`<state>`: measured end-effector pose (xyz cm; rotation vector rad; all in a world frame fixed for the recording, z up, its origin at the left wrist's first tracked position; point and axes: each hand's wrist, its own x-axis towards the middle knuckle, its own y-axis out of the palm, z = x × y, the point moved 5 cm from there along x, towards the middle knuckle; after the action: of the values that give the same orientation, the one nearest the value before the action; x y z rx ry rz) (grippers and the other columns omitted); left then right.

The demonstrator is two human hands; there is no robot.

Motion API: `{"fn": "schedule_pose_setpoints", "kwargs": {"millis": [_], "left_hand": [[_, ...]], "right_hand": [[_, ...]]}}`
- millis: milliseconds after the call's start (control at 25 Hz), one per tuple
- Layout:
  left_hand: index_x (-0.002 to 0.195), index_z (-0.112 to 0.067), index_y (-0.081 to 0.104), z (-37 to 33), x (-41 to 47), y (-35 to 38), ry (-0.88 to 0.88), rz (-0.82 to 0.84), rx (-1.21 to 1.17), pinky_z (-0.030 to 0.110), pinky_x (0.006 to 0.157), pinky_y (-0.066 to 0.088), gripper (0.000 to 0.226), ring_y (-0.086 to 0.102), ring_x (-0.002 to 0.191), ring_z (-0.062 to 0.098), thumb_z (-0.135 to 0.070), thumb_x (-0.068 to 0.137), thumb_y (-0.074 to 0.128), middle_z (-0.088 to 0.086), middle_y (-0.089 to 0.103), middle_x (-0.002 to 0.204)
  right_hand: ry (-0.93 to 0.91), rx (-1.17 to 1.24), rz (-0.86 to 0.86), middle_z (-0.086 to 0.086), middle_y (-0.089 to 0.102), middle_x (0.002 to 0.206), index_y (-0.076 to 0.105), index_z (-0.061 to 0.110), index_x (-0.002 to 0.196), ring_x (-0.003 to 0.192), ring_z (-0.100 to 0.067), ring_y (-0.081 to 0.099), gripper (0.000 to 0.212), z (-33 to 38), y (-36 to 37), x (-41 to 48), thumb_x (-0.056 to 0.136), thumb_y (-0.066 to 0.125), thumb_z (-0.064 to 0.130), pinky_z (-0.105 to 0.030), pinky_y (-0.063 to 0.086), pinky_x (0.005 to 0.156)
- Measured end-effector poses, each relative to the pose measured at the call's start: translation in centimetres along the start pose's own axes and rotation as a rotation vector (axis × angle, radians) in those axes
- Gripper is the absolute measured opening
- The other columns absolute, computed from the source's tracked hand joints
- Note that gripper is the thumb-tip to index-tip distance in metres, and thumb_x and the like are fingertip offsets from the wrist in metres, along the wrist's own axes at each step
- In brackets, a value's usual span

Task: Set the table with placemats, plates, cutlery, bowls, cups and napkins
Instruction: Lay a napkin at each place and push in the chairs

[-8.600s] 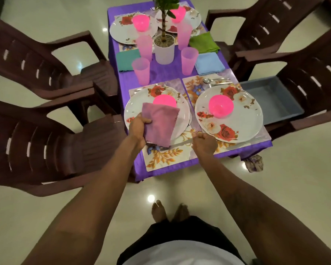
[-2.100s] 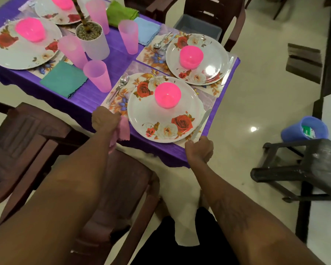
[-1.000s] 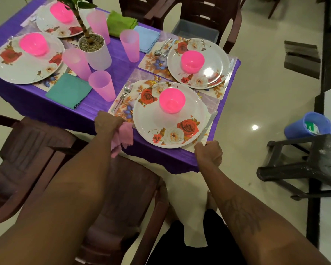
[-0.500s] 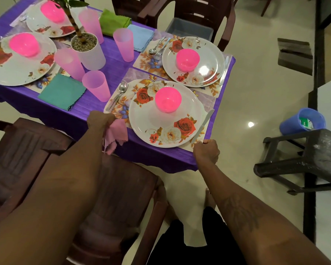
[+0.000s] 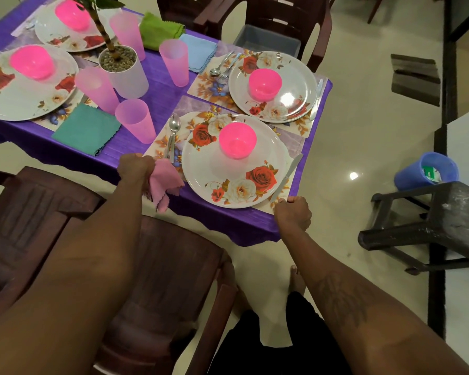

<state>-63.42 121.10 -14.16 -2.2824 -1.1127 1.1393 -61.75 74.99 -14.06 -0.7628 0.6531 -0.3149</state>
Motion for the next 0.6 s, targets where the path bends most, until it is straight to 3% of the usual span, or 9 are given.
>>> {"fn": "schedule_pose_setpoints", "kwargs": {"millis": [160, 320, 600], "left_hand": [[0.108, -0.018, 0.076, -0.2, -2.3, -0.8, 0.002, -0.058, -0.048, 0.037, 0.091, 0.060, 0.031, 0.070, 0.101, 0.028, -0.023, 0.077, 0.077, 0.008, 0.074, 0.111], [0.112, -0.014, 0.076, -0.3, -3.3, -1.0, 0.004, -0.086, -0.058, 0.026, 0.083, 0.052, 0.028, 0.069, 0.105, 0.025, -0.017, 0.084, 0.077, 0.008, 0.073, 0.115], [0.117, -0.013, 0.075, 0.7, -4.4, -1.9, 0.015, -0.119, -0.037, 0.025, 0.084, 0.051, 0.033, 0.068, 0.111, 0.024, -0.015, 0.084, 0.080, 0.008, 0.073, 0.120]], "right_hand": [[-0.003, 0.020, 0.012, -0.003, 0.069, 0.115, 0.062, 0.021, 0.107, 0.105, -0.025, 0.067, 0.019, 0.0, -0.2, 0.3, 0.094, 0.071, 0.032, -0.041, 0.058, 0.086], [0.001, 0.041, 0.017, -0.004, 0.069, 0.117, 0.061, 0.022, 0.103, 0.106, -0.024, 0.067, 0.017, -0.3, -0.5, 0.1, 0.093, 0.074, 0.028, -0.037, 0.056, 0.082], [-0.014, 0.015, 0.016, -0.004, 0.069, 0.117, 0.067, 0.017, 0.112, 0.104, -0.024, 0.067, 0.023, -1.1, -0.9, -0.8, 0.093, 0.074, 0.028, -0.035, 0.056, 0.080]]}}
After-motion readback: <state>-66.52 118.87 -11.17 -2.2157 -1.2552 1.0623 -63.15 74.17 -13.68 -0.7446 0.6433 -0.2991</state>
